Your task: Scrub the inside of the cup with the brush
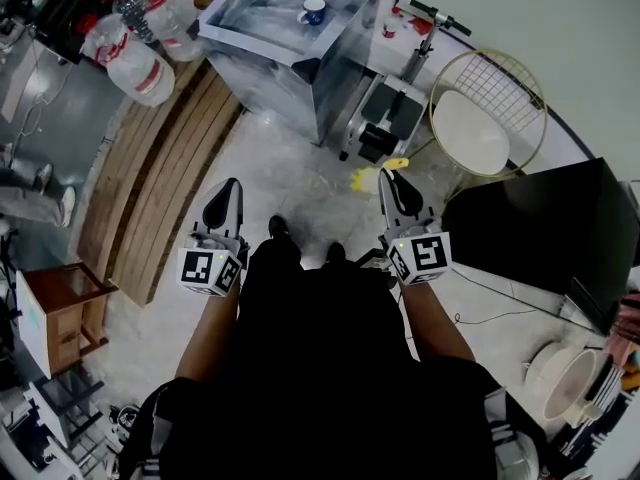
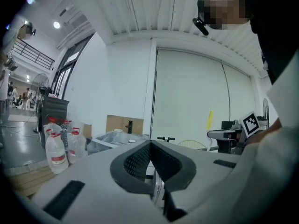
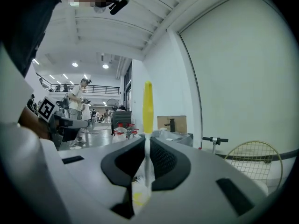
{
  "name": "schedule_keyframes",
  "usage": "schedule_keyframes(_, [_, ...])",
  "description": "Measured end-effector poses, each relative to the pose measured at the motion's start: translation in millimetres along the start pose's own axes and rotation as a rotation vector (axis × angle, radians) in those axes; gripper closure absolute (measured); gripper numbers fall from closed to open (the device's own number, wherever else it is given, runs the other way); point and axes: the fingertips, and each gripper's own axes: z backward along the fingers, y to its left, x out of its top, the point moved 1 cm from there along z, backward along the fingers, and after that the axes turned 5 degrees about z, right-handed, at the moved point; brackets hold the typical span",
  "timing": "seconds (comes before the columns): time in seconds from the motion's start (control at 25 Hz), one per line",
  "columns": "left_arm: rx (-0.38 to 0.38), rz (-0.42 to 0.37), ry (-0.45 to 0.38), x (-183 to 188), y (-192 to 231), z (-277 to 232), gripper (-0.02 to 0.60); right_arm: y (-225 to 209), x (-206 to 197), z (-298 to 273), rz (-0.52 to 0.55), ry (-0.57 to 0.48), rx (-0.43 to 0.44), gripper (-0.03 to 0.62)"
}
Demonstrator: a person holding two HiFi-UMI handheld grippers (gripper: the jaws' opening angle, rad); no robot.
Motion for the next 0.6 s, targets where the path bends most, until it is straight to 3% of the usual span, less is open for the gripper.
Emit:
schedule_keyframes(0.24, [-0.02,-0.005,0.01,4,16,17,0.566,25,7,6,0.027,0.021,-0.005,0.551])
schedule_keyframes(0.6, [-0.108,0.009,0.011,23,45,19,0.566,39,20,1,0.021,0.045,-0.116,0.551])
